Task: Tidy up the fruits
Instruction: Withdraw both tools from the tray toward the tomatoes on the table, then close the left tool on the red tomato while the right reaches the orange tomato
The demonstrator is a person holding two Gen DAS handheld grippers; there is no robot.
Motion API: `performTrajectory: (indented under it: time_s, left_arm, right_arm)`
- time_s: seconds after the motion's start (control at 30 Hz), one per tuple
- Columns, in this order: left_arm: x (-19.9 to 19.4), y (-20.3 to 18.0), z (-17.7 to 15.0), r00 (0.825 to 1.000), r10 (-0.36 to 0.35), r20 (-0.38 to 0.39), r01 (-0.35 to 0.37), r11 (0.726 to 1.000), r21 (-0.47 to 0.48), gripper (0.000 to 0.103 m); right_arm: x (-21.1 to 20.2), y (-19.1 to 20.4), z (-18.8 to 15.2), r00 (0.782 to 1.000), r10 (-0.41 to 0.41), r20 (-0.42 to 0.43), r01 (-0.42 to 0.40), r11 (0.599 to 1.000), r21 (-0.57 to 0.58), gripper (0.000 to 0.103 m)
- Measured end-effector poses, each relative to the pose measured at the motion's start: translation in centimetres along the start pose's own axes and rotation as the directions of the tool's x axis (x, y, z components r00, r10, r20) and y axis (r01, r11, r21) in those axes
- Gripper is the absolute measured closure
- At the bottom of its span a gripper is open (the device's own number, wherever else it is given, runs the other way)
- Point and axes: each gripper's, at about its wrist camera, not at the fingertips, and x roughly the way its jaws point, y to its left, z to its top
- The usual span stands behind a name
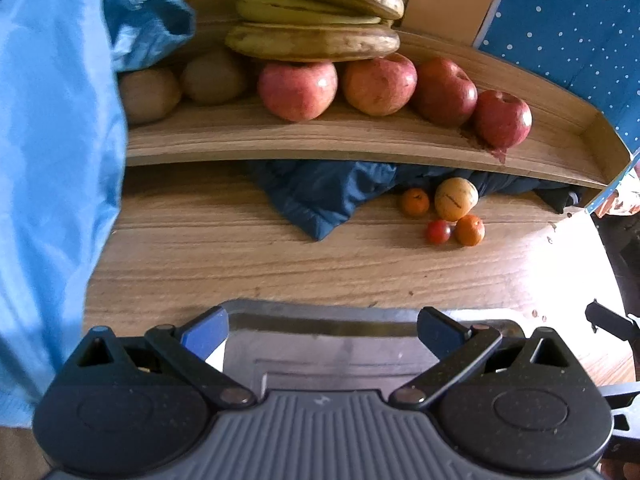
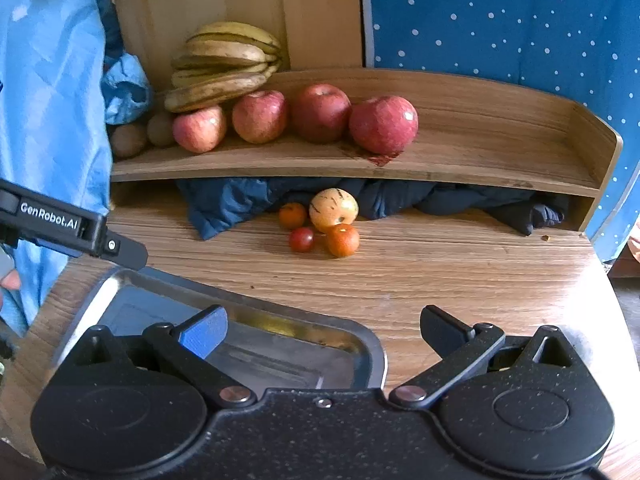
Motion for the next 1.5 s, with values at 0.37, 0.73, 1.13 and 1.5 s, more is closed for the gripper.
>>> performTrajectory:
  time_s: [0.37, 0.73, 1.13, 1.5]
  left_arm:
    - [4.6, -1.7, 3.1, 0.995, -0.085, -0.049, 0.087, 0.996, 0.033, 0.001]
    - [8.9, -3.7, 5.2, 0.977, -0.176, -0.123, 0.183, 0.982, 0.051, 0.001]
    - [10.5, -4.0, 6.2, 0.965, -0.233, -0.119, 0.240, 0.970, 0.042, 0.005]
    - [11.1, -4.9, 6.5, 0.948, -0.296, -0.113, 0.302, 0.953, 0.034, 0.030]
  right_arm:
    - [3.1, -1.8, 1.5, 0.991, -0.123, -0.045, 0.122, 0.992, -0.016, 0.001]
    - [6.8, -2.1, 3.6, 0.986, -0.152, -0.067, 0.145, 0.985, -0.091, 0.001]
    - [9.4, -1.0, 4.1, 0.985, -0.163, -0.060, 0.151, 0.974, -0.171, 0.009]
    - [10.9, -1.1, 4.5, 0.989, -0.131, -0.066, 0.116, 0.975, -0.190, 0.021]
